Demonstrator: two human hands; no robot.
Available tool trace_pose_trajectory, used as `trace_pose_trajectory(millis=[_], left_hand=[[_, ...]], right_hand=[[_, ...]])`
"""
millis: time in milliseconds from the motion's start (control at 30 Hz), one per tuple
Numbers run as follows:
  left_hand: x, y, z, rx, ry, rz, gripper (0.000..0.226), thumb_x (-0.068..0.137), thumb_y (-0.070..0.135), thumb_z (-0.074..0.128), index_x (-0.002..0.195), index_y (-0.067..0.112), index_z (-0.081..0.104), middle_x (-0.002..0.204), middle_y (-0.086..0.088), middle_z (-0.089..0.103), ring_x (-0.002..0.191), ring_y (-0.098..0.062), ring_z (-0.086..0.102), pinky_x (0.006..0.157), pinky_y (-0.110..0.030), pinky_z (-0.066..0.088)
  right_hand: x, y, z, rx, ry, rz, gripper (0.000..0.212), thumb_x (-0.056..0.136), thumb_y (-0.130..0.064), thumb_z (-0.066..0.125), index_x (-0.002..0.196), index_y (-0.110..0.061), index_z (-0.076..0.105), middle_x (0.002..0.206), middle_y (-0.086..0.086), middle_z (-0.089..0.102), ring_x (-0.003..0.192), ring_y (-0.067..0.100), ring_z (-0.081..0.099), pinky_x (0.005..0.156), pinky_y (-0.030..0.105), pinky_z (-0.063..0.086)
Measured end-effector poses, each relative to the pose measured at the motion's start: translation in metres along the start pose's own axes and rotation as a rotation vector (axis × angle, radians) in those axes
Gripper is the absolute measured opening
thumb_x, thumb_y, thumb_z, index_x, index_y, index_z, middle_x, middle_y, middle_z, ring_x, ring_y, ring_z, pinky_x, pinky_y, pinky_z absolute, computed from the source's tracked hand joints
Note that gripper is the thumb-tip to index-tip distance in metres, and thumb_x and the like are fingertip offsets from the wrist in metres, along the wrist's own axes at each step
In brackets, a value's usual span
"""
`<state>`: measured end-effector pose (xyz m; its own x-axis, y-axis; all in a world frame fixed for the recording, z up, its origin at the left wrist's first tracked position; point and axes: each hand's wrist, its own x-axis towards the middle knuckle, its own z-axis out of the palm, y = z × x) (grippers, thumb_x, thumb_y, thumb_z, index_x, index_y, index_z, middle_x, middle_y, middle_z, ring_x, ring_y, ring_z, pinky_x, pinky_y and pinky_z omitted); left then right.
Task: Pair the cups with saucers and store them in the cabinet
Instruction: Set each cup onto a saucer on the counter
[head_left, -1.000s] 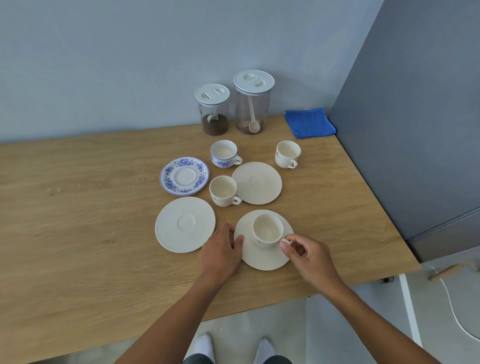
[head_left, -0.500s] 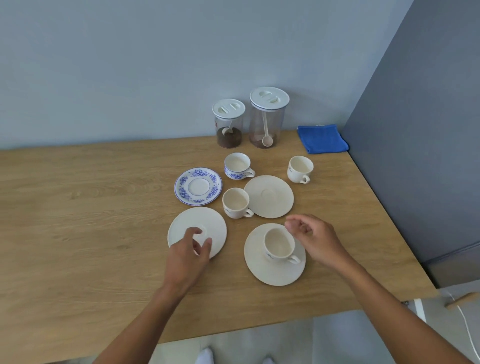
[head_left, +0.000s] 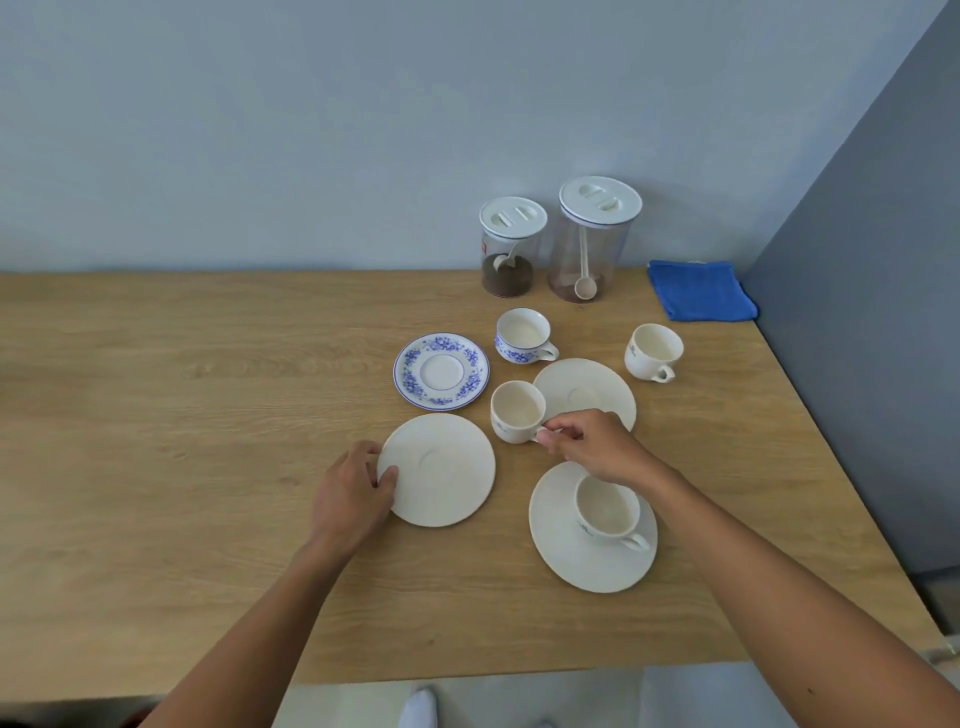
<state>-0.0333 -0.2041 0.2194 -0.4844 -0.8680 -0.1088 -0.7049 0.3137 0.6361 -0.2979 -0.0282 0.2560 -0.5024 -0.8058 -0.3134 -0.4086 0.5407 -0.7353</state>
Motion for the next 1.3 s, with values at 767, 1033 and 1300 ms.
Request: trace_pose_trajectory(millis=[767,1033,1300], left_hand=[[0.002,-0.012,0.008,-0.084,0.020,-0.092,0.020,0.086,0.039,0.066,0.102,0.029,0.060,0.082,0.011,0.064,0.081,-0.013,0.062,0.071,-0.033,0.049],[0.001,-0.012,0.007,-0.080,0.027,-0.077,0.019,0.086,0.040,0.065,0.102,0.030,0.059,0.081,0.011,0.062,0.079,-0.012,0.060,0.065,-0.030,0.043],[0.001,-0.013,0.005,-0.084,0.023,-0.064,0.020,0.087,0.039,0.065,0.103,0.028,0.060,0.080,0.012,0.062,0.078,-0.012,0.060,0.064,-0.029,0.041]], right_hand=[[-0.011,-0.062,0.052,0.242,-0.058,-0.046,0.013,0.089,-0.021,0.074,0.091,-0.009,0.078,0.078,0.004,0.077,0.075,0.012,0.075,0.064,0.023,0.058],[-0.014,-0.065,0.066,0.195,-0.079,-0.043,0.013,0.090,-0.019,0.072,0.091,-0.007,0.077,0.080,0.008,0.076,0.071,0.007,0.073,0.058,0.019,0.055],[-0.014,-0.066,0.065,0.151,-0.071,-0.041,0.014,0.090,-0.024,0.072,0.090,-0.011,0.078,0.076,0.001,0.076,0.076,0.013,0.075,0.061,0.018,0.053]])
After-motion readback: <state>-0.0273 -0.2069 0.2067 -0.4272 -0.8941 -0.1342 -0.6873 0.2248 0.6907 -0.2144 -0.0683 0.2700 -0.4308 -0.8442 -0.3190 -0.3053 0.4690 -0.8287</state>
